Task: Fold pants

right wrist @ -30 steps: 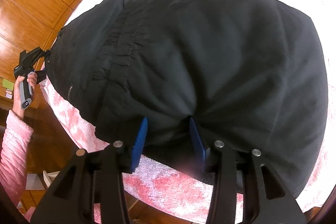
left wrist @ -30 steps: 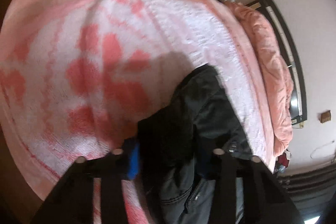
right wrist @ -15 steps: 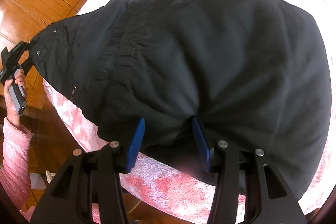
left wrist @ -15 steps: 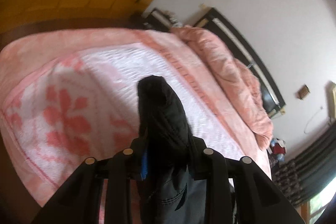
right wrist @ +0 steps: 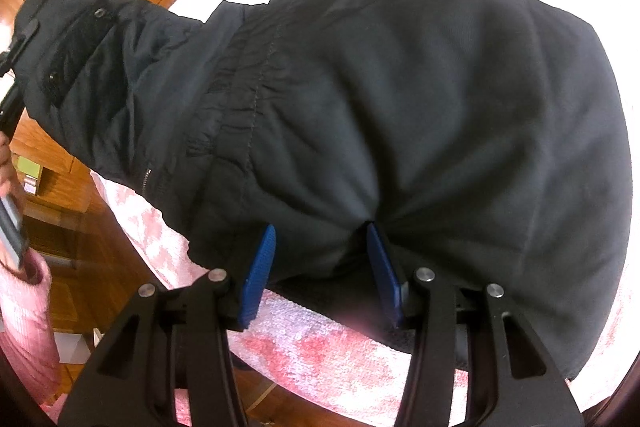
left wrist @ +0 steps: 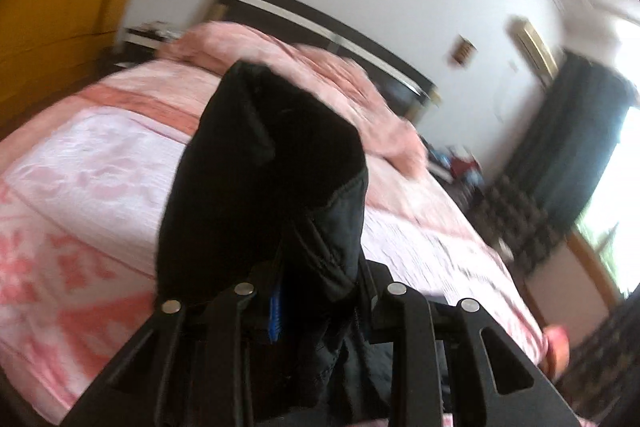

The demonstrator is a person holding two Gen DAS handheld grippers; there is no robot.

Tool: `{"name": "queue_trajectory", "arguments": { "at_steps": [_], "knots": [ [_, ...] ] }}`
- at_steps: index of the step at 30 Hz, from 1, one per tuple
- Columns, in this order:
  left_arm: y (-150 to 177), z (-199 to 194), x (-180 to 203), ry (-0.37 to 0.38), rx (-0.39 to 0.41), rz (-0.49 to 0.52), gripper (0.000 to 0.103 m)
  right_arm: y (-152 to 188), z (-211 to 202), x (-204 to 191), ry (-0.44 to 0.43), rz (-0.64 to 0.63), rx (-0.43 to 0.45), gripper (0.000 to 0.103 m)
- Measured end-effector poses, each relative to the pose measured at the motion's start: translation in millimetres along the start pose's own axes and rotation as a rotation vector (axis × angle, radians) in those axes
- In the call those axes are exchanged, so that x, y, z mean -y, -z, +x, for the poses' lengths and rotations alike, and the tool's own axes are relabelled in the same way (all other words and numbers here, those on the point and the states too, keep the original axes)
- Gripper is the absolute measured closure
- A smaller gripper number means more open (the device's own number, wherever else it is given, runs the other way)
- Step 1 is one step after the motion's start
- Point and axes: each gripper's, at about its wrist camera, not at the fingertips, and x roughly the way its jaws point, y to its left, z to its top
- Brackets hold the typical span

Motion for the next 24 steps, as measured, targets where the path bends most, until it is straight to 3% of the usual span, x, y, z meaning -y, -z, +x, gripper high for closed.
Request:
{"name": "queue_trajectory", "arguments": {
  "at_steps": [7, 13, 14, 15, 17, 19, 21, 24],
  "knots": [
    [52.9, 60.3, 59.1, 0.09, -0.233, 0.155, 0.075, -0.2, -5.8, 9.2, -0.023, 0.02, 0.007, 0.055],
    [90.9, 97.1, 77.3, 0.073, -0.362, 0.233, 0.07, -1.3, -12.2, 16.2, -0.027, 0.03, 0.016, 0.055],
    [92.1, 98.7, 76.4, 0.076, -0.372, 0.229, 0.063, -1.3, -13.2, 17.2, -0.027, 0.031, 0.016, 0.055],
    [92.9, 100.2, 74.8, 0.093, -0.388, 0.211, 0.049, -1.5, -14.3, 18.6, -0.027, 0.034, 0.017, 0.055],
    [92.5, 97.6, 73.1, 0.148, -0.434, 0.144, 0.035, -2.1, -16.6, 21.0, -0.03, 0.041, 0.02, 0.053],
    [85.9, 85.6, 68.0, 0.148, -0.402, 0.151, 0.034, -2.8, -20.0, 23.5, -0.029, 0.046, 0.027, 0.051],
    [77.3, 75.3, 66.0, 0.12, -0.378, 0.157, 0.023, -4.6, -23.7, 23.9, -0.02, 0.049, 0.037, 0.048],
    [59.4, 65.9, 46.0, 0.019, -0.317, 0.142, 0.022, -9.1, -35.2, 26.4, 0.0, 0.06, 0.068, 0.04]
  ]
}}
